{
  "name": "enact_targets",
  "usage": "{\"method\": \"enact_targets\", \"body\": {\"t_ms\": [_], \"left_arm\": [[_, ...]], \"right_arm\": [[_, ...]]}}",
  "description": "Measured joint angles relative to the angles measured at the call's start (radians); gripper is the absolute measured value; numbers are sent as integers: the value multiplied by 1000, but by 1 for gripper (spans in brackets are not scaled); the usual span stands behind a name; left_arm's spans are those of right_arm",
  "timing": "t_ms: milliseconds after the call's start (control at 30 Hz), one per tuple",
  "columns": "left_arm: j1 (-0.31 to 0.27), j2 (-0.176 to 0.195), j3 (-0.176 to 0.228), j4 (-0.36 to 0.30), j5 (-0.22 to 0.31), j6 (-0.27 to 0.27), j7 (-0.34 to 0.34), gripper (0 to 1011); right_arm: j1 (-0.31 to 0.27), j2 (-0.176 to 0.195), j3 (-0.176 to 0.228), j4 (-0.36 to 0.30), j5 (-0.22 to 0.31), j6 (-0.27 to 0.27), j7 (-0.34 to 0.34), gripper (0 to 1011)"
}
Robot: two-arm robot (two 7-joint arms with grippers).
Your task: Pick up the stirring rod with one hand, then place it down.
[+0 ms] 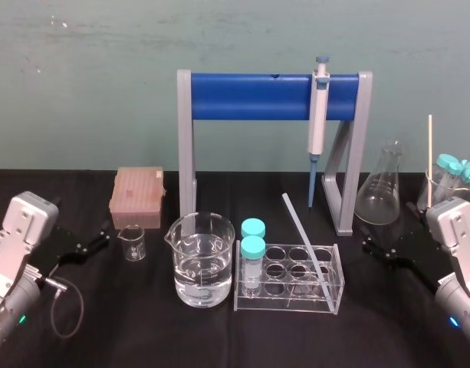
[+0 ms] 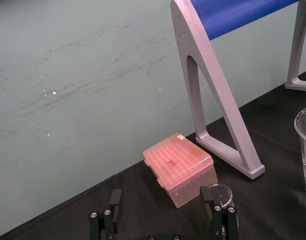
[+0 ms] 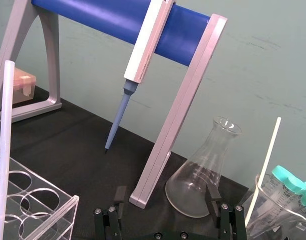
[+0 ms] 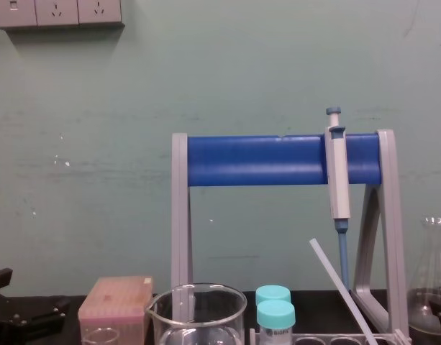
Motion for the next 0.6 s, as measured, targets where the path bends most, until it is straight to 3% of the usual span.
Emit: {"method": "enact_targets", "body": {"t_ms": [600], "left_arm": [[0, 0, 0, 0, 0, 0, 0, 1000]], "right_arm": [[0, 0, 0, 0, 0, 0, 0, 1000]]}}
